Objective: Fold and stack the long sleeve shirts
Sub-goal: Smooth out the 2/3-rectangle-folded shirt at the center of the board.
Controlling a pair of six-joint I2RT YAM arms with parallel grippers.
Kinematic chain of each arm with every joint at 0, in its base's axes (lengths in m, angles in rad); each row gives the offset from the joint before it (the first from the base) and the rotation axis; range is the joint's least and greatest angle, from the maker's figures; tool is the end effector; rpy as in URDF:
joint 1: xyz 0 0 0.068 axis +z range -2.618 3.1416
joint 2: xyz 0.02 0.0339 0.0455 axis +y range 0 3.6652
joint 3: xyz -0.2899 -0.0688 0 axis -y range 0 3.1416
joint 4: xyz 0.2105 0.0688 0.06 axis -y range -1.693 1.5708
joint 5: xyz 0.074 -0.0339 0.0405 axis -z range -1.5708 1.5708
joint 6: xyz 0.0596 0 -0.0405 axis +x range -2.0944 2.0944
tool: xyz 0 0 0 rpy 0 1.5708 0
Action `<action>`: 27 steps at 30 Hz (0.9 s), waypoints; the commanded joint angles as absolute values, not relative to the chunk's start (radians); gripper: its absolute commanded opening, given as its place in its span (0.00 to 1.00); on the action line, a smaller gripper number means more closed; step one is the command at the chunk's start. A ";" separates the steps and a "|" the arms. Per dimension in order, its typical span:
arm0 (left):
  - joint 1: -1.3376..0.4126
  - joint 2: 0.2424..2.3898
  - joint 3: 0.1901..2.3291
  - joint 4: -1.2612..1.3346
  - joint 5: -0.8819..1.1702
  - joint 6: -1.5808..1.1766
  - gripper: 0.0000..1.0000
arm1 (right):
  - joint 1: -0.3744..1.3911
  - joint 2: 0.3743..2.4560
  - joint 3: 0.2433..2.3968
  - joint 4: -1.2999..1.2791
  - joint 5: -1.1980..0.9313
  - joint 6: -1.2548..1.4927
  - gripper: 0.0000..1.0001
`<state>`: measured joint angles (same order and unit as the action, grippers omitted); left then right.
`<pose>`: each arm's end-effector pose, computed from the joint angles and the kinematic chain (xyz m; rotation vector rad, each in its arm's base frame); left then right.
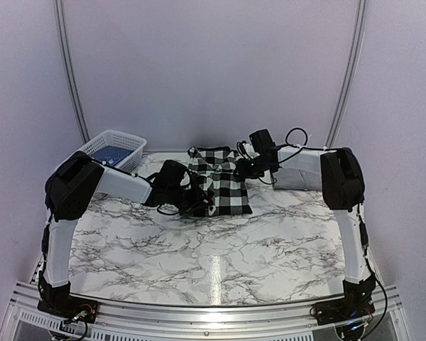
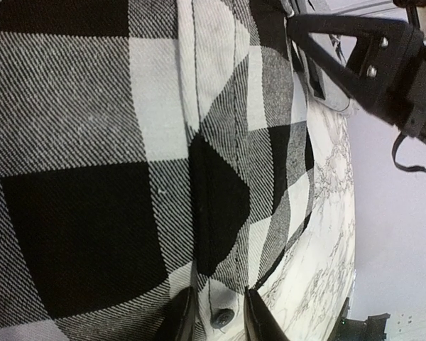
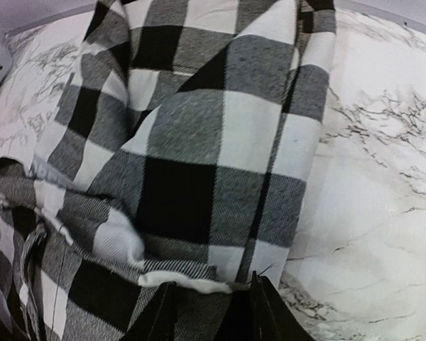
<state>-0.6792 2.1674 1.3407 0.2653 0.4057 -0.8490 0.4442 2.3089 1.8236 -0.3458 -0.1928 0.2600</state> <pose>0.3576 -0.3189 0.1705 0.0674 2.3856 -1.2585 0.4633 0.2332 0.1850 -0.3175 2.4363 0.5511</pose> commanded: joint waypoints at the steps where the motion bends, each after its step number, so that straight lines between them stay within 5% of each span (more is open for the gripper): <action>1: -0.693 2.200 1.358 0.272 0.397 -0.848 0.24 | 0.436 2.371 1.990 -0.434 -0.189 0.257 0.36; 15: -0.676 2.051 1.283 0.272 0.334 -0.825 0.24 | 0.508 2.137 1.808 -0.367 -0.205 0.287 0.49; 27: -0.559 1.994 1.245 0.255 0.228 -0.818 0.23 | 0.536 2.276 1.814 -0.235 -0.508 0.400 0.53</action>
<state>-0.5941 1.9869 1.2381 0.2657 0.2668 -0.8440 0.5369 2.2036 1.8015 -0.2966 -0.3958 0.3397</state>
